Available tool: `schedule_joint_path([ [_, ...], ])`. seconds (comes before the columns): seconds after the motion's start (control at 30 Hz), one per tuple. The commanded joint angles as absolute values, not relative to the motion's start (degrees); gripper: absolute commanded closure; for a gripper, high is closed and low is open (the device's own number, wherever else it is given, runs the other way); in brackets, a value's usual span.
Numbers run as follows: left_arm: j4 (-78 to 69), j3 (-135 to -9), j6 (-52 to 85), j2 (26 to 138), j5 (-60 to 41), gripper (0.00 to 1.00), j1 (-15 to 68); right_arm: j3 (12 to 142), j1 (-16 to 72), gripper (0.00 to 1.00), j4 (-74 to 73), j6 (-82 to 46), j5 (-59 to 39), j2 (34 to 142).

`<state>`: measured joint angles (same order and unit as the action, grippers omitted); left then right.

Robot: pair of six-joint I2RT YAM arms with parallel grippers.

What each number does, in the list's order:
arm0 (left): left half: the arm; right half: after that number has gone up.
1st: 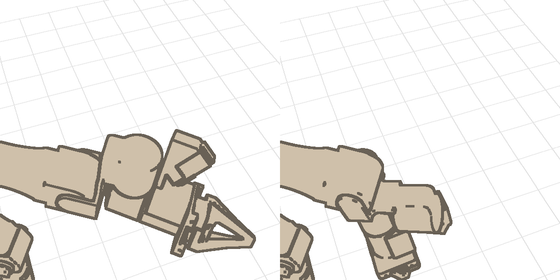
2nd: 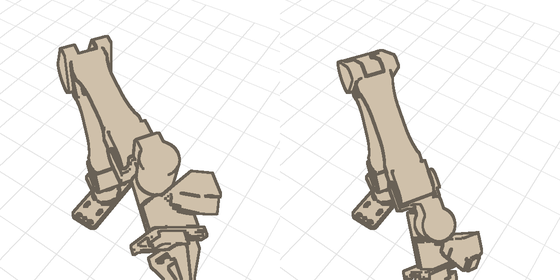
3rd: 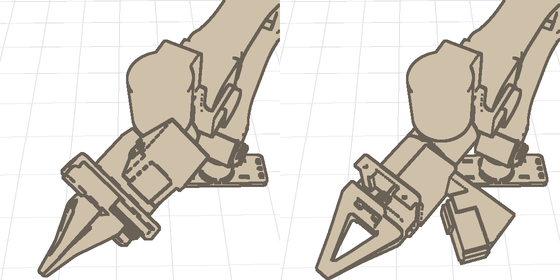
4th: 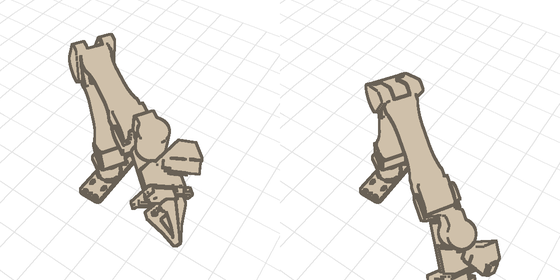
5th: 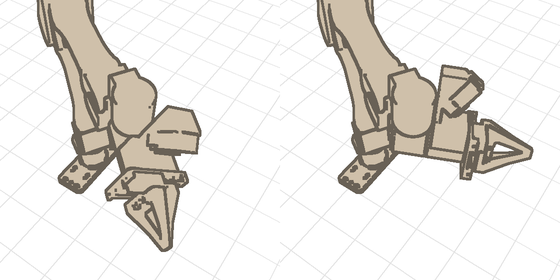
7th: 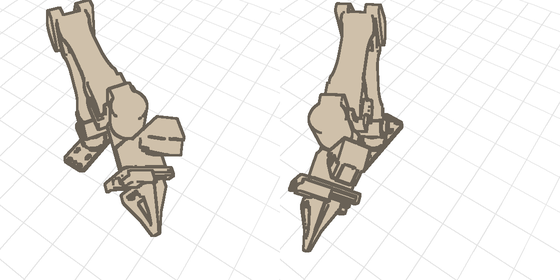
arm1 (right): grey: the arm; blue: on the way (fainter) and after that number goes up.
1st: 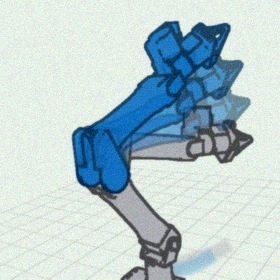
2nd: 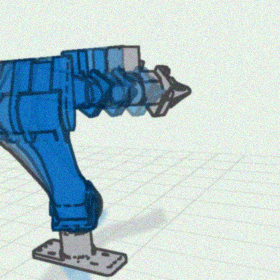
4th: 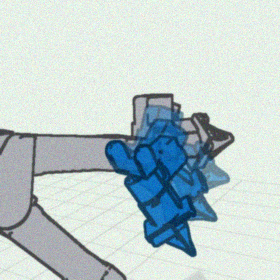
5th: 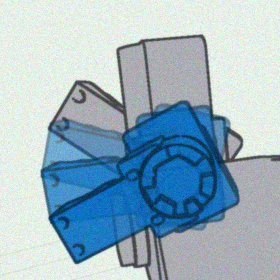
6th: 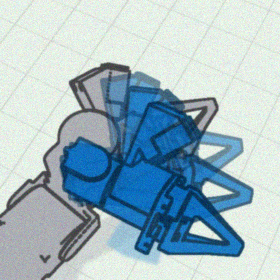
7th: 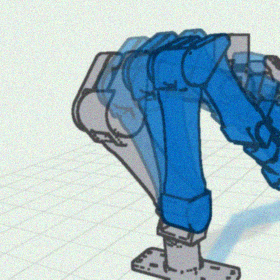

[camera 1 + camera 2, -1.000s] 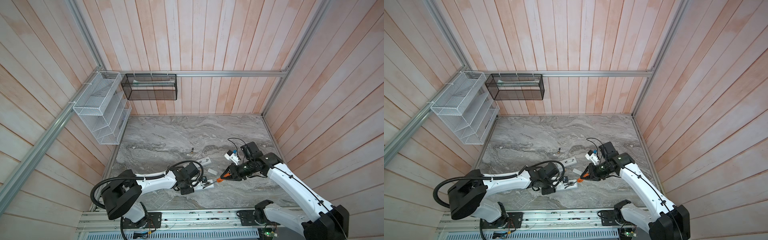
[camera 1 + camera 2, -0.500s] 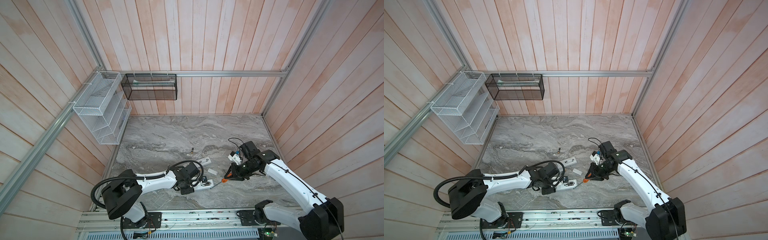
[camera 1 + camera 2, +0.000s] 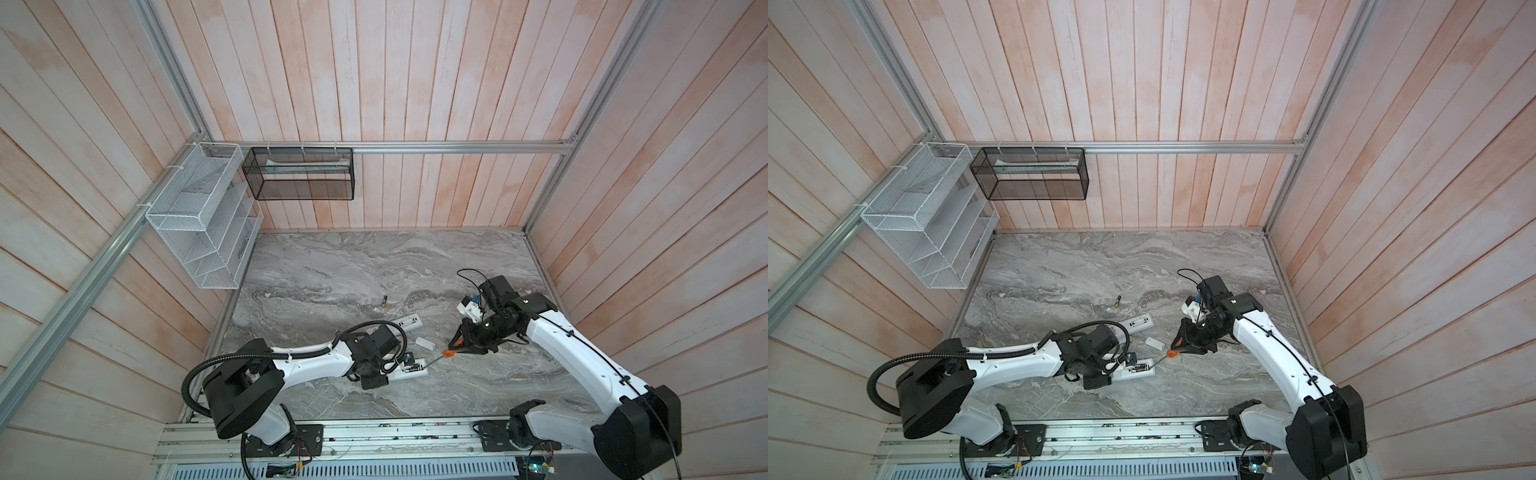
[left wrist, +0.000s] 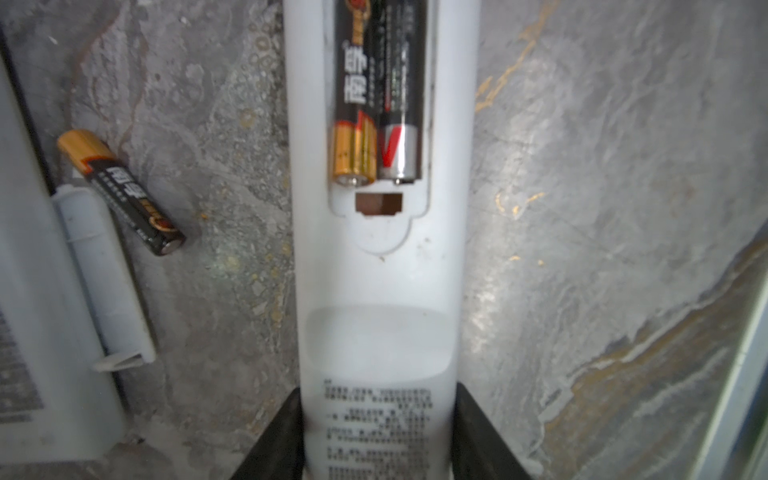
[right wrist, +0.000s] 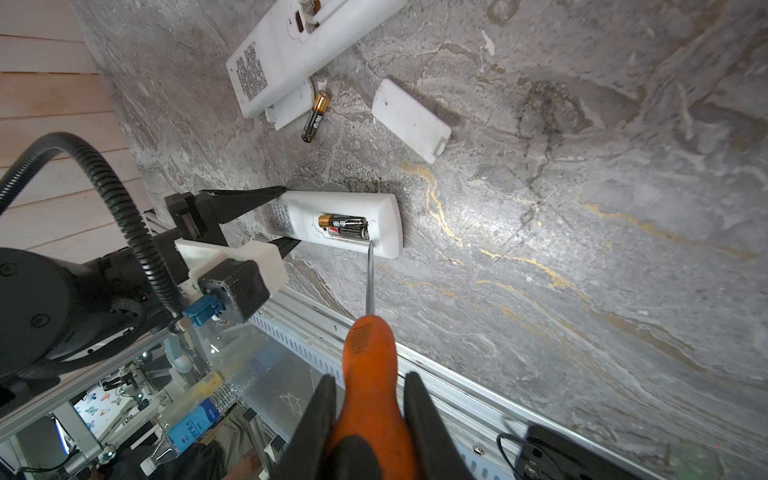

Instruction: Unload the batteries from the remote control

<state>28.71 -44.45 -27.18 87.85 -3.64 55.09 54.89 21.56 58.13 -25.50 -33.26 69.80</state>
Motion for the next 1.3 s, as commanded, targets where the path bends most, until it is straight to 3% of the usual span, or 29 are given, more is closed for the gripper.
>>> schedule_joint_path([
  [0.0,27.9,-43.2,-26.4,90.6,4.2,0.92,54.1,55.8,21.4,0.96,58.4,-25.0,-32.1,70.8],
  [0.73,27.4,-43.3,-26.5,90.1,4.8,0.92,54.1,58.3,25.2,0.96,59.3,-19.6,-30.7,77.3],
  [1.27,27.3,-43.2,-27.0,90.6,3.2,0.92,54.1,48.7,25.2,0.96,47.7,-20.4,-49.4,69.8],
])
